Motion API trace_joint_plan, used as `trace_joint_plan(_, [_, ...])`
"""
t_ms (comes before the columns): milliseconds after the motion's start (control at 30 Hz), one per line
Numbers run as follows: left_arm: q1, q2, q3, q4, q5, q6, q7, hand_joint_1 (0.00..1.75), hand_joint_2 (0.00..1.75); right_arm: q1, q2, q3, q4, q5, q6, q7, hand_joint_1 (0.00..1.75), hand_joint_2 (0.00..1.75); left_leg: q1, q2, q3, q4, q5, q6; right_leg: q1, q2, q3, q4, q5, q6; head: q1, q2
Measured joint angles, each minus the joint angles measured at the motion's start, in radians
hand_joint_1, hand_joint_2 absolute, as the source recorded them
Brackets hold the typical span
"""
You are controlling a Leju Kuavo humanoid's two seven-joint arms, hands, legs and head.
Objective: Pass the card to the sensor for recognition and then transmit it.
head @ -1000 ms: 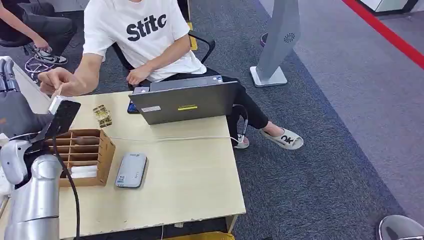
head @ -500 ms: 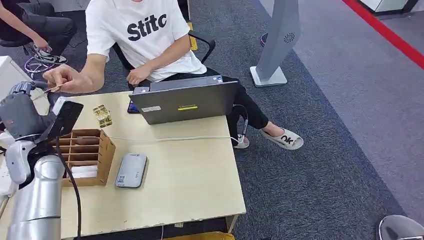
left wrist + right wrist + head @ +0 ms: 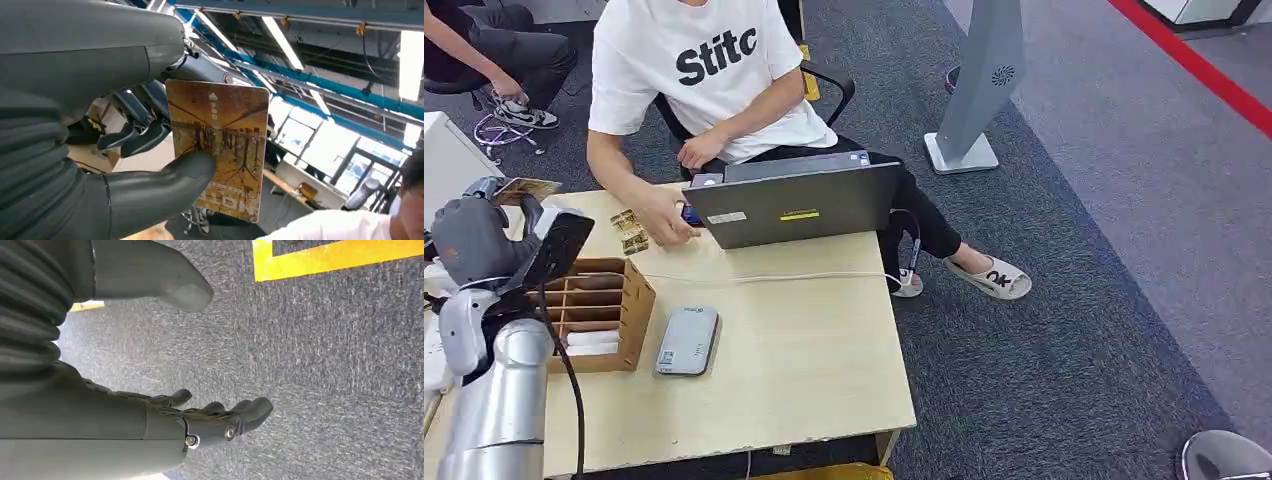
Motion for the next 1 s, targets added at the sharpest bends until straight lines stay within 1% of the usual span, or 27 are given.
trace_joint_plan(67, [0.014,-0.007,-0.010,-0.003,0.008,-0.031,-0.003,1.75,1.75,0.000,0.000,0.001,0.000,0.007,0.008,0.009,0.00,1.75,0.000,0.000,0.000,0.000,0.000,0.000,0.000,0.000,0.000,0.000,0.000,0.000,0.000,0.000])
trace_joint_plan(133, [0.044,-0.019,-0.042,-0.033,-0.030,-0.064,0.015,1.75,1.75,0.001,0.000,0.002,0.000,0.013,0.010,0.011,0.00,1.75,0.000,0.000,0.000,0.000,0.000,0.000,0.000,0.000,0.000,0.000,0.000,0.000,0.000,0.000])
trace_joint_plan(200, [0.075,-0.032,-0.089,-0.068,-0.056,-0.117,0.044,1.75,1.75,0.000,0.000,0.001,0.000,0.012,0.013,0.010,0.00,1.75,-0.001,-0.001,0.000,0.000,0.000,0.000,0.000,0.000,0.000,0.000,0.000,0.000,0.000,0.000])
trace_joint_plan(233, [0.095,-0.037,-0.121,-0.087,-0.070,-0.163,0.056,1.75,1.75,0.000,0.000,0.001,0.000,0.011,0.019,0.008,0.00,1.75,-0.001,-0.001,-0.001,0.000,0.000,0.000,-0.001,-0.001,0.000,0.000,0.000,0.001,0.000,0.000])
trace_joint_plan(300, [0.136,-0.037,-0.200,-0.117,-0.091,-0.209,0.075,1.75,1.75,0.001,0.000,0.001,0.000,0.011,0.027,0.006,0.00,1.75,-0.001,-0.001,-0.001,0.000,0.000,0.000,-0.001,0.000,0.000,0.000,0.000,0.001,0.000,0.000])
trace_joint_plan(400, [0.189,-0.027,-0.314,-0.142,-0.095,-0.254,0.098,1.75,1.75,0.001,0.000,-0.002,0.000,0.006,0.031,0.000,0.00,1.75,-0.001,0.000,-0.001,0.000,-0.001,0.001,-0.001,0.000,0.000,0.000,0.000,0.001,0.000,0.000])
trace_joint_plan(533, [0.227,0.010,-0.428,-0.146,-0.092,-0.283,0.104,1.75,1.75,0.002,0.000,-0.003,0.000,0.010,0.031,0.000,0.00,1.75,-0.001,0.000,-0.001,0.000,0.000,0.000,-0.002,0.000,-0.001,0.000,0.000,0.001,0.000,0.000])
trace_joint_plan(600, [0.235,0.029,-0.460,-0.146,-0.088,-0.291,0.104,1.75,1.75,0.003,0.000,-0.003,0.000,0.011,0.031,0.000,0.00,1.75,0.000,0.000,-0.001,0.000,0.000,0.000,-0.001,0.000,-0.001,0.000,0.000,0.000,-0.001,0.000])
trace_joint_plan(700, [0.239,0.045,-0.489,-0.146,-0.085,-0.296,0.104,1.75,1.75,0.004,0.000,-0.004,0.000,0.011,0.031,0.000,0.00,1.75,0.000,-0.001,-0.001,-0.001,0.000,0.000,-0.001,-0.001,-0.001,0.000,0.000,0.000,-0.001,0.000])
trace_joint_plan(767, [0.239,0.056,-0.503,-0.146,-0.077,-0.316,0.104,1.75,1.75,0.005,0.000,-0.005,0.000,0.013,0.033,0.000,0.00,1.75,0.000,0.000,-0.001,-0.001,0.000,0.000,-0.001,0.000,-0.001,0.000,0.000,0.000,-0.001,0.000])
trace_joint_plan(900, [0.237,0.088,-0.515,-0.130,-0.079,-0.345,0.124,1.75,1.75,0.006,0.000,-0.006,0.000,0.016,0.035,0.005,0.00,1.75,0.000,0.000,-0.001,-0.001,0.000,0.000,-0.001,0.000,-0.001,0.000,0.000,0.000,-0.001,0.000])
trace_joint_plan(1000, [0.233,0.107,-0.518,-0.108,-0.081,-0.348,0.134,1.75,1.75,0.006,0.000,-0.006,0.000,0.019,0.032,0.008,0.00,1.75,0.000,0.000,-0.001,-0.001,0.000,0.000,-0.001,0.000,-0.001,0.000,0.000,0.000,-0.001,0.000])
